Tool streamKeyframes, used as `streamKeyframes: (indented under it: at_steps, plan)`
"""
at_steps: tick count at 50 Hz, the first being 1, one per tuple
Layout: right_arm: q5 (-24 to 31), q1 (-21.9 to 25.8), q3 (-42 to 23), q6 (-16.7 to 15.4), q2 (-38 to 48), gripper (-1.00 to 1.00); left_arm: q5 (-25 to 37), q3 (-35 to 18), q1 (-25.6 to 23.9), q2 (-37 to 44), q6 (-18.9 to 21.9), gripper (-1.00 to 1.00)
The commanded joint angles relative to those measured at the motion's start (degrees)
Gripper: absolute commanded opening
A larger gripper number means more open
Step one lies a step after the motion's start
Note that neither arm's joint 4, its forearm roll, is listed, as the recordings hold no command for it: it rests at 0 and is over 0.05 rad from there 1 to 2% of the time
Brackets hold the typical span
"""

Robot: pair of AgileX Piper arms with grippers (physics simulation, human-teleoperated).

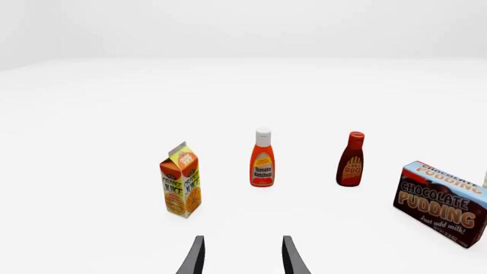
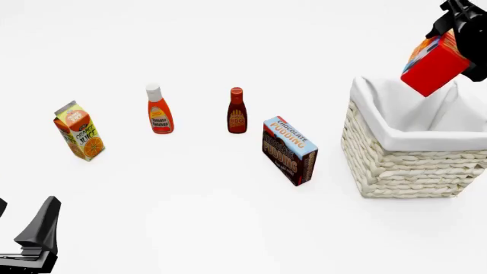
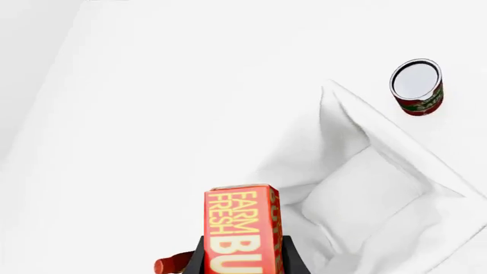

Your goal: Pick the butter and place it in the basket.

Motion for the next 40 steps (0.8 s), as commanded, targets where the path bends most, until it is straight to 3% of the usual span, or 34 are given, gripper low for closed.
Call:
streamKeyframes:
  at_steps: [1, 40]
  plan:
    - [0.26, -0.96, -0.04, 2.04, -0.44, -1.0, 0.0, 0.0, -0.01, 0.0, -0.01, 1.0]
    - [-0.41, -6.72, -1.0, 2.55, 5.19, -1.0, 0.0, 0.0, 0.0, -0.01, 0.0, 1.0]
